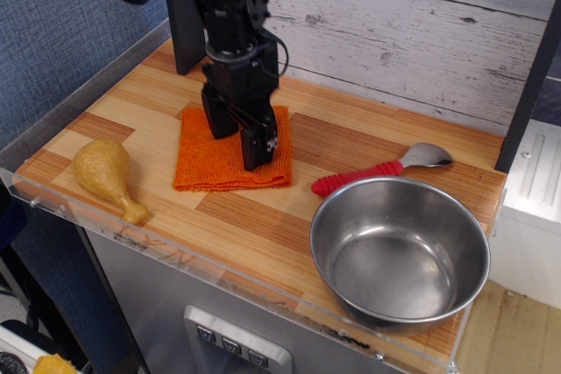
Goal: Put the orange cloth to the top left of the table.
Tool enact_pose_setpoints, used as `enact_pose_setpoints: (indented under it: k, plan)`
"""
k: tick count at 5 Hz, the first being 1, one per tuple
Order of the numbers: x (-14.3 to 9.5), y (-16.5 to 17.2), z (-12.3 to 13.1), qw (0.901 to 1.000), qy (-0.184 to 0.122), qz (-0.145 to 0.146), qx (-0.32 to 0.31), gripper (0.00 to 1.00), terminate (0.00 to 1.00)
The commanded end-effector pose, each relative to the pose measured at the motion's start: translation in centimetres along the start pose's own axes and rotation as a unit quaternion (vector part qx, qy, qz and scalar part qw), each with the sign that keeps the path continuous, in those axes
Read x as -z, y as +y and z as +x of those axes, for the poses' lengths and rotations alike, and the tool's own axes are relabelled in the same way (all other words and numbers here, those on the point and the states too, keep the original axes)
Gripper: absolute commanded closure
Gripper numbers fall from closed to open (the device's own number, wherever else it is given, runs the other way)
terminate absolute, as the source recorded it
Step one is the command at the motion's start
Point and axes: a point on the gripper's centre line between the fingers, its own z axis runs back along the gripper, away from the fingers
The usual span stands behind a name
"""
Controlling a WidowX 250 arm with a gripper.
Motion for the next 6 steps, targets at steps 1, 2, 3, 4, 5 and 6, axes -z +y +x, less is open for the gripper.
enact_pose_setpoints:
  k: [1, 2, 3, 4, 5, 6]
  plan:
    - [0.8, 0.4, -0.1, 0.9998, -0.015, 0.003, -0.010, 0.00, 0.00]
    - [0.9, 1.2, 0.8, 0.9997, -0.020, 0.004, -0.015, 0.00, 0.00]
    - [0.8, 2.9, 2.2, 0.9991, -0.031, 0.009, -0.027, 0.00, 0.00]
    - [1.0, 4.5, 3.0, 0.9986, -0.035, 0.013, -0.036, 0.00, 0.00]
    - [1.0, 6.9, 3.5, 0.9977, -0.040, 0.022, -0.049, 0.00, 0.00]
    - [0.9, 8.9, 3.5, 0.9969, -0.041, 0.030, -0.060, 0.00, 0.00]
